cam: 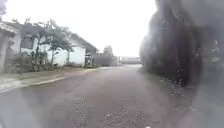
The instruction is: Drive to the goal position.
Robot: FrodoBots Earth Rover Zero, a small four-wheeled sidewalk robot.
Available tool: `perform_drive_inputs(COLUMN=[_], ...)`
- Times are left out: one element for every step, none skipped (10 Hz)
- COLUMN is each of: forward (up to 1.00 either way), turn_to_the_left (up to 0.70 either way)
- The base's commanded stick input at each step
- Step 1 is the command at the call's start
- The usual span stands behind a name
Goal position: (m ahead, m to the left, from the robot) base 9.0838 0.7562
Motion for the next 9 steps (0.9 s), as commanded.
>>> perform_drive_inputs(forward=[0.7, 0.7, 0.7, 0.7, 0.7, 0.7, 0.7, 0.7, 0.7], turn_to_the_left=[-0.35, -0.35, -0.35, -0.35, -0.35, -0.16, 0.0, 0.0, 0.0])
